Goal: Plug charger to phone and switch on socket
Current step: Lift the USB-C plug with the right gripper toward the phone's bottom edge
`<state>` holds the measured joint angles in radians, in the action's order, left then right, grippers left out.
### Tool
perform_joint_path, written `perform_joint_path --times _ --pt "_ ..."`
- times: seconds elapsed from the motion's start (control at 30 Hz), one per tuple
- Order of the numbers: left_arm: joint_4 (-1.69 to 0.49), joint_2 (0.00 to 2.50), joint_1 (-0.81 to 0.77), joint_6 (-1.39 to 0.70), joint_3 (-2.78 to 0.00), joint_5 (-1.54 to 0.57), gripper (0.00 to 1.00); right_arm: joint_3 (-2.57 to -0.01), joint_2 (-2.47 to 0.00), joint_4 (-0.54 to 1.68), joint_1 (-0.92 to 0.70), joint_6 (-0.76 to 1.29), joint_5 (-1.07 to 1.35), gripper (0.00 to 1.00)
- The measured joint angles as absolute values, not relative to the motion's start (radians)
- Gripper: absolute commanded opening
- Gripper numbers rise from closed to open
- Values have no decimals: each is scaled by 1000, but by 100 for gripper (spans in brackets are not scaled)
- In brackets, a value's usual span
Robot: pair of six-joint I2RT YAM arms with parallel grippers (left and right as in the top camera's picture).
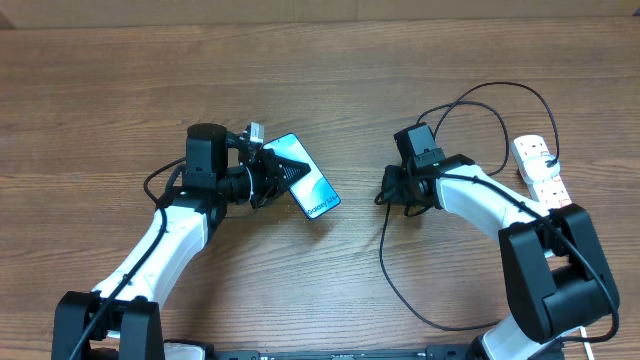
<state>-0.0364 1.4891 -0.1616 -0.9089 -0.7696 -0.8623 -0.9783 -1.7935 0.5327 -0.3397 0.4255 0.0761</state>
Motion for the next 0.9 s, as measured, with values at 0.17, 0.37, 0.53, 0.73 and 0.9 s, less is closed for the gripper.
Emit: perform_joint_path --times 0.17,0.37,0.53,0.73,0.9 --pt "-7 1489 -162 -901 -770 -886 4 -1022 -1787 691 -279 223 386 4" --pt "176 1489 -126 -870 -772 -1021 4 -1072 -1640 838 -235 -6 726 4" --pt "304 1490 -66 -861 -773 -1139 4 -1078 -1525 992 -262 -183 899 4" --pt "474 1491 -22 -918 -773 -1225 4 -1077 -1527 981 -351 -275 981 4" --pt "539 1491 -13 -988 -775 -1271 4 -1077 -1527 876 -440 -292 1015 4"
